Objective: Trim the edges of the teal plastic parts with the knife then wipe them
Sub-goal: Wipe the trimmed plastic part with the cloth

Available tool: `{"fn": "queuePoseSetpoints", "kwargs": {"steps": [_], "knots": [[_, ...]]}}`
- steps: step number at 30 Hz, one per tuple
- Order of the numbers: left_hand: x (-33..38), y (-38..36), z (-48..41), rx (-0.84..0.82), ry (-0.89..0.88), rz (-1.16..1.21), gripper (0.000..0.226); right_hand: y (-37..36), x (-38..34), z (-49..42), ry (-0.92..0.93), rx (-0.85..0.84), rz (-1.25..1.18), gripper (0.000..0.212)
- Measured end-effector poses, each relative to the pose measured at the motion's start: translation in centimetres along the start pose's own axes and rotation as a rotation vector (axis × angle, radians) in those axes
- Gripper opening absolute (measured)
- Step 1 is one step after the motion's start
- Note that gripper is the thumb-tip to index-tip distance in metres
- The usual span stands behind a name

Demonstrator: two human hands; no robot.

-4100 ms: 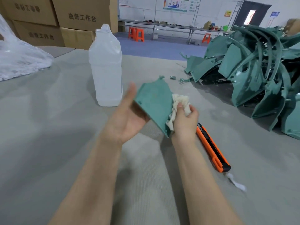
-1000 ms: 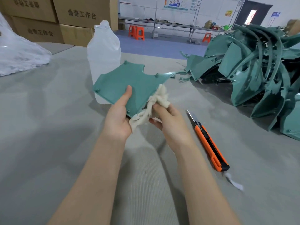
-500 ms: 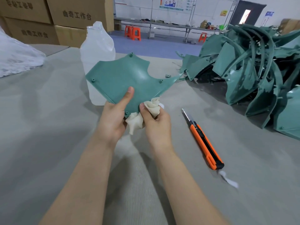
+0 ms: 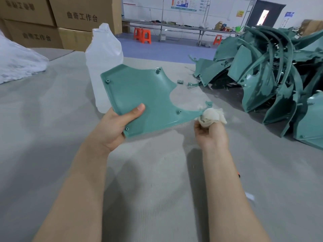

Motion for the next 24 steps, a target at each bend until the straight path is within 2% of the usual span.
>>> {"fn": "queuePoseSetpoints", "kwargs": {"steps": [3,6,10,14,16,18,22,24], "knots": [[0.1,0.1,-0.1,0.031,-0.012,0.036,0.037,0.0,-0.2,-0.2,0.013,-0.016,0.015,0.019],[-0.2,-0.4,-0.4,0.074,-0.075,0.043,0.029,-0.8,0.9,0.8,0.022,-0.104,0.171,0.014],[-0.3,-0.6,-0.6,0.152,-0.147,0.03,0.02,-1.9,2.4,2.3,-0.038,-0.303,0.349,0.017],[-0.6,-0.2,-0.7,0.271,-0.172,-0.023,0.015,-2.3,3.7,3.9,-0.177,-0.558,0.506,0.014],[-0.6,-0.3,-0.8,0.28,-0.169,-0.032,0.015,-2.3,4.5,4.4,-0.175,-0.665,0.6,0.013],[-0.7,-0.6,-0.8,0.275,-0.164,-0.027,0.019,-2.3,4.9,4.5,-0.103,-0.668,0.649,0.01],[-0.7,-1.0,-0.8,0.252,-0.164,-0.03,0.019,-2.2,5.1,4.4,0.029,-0.568,0.662,0.004],[-0.6,-1.0,-0.8,0.234,-0.155,-0.038,0.02,-2.1,5.2,4.3,0.049,-0.526,0.66,0.009]]}}
Point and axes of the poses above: each hand's wrist, its own z-axis away from the middle knuckle, its own y-axis out of the back of the hand, x = y × z, the point moved 3 cm from there along -z, towards the middle knuckle, and after that the axes turned 2 degrees about y, right-handed, at the moved point
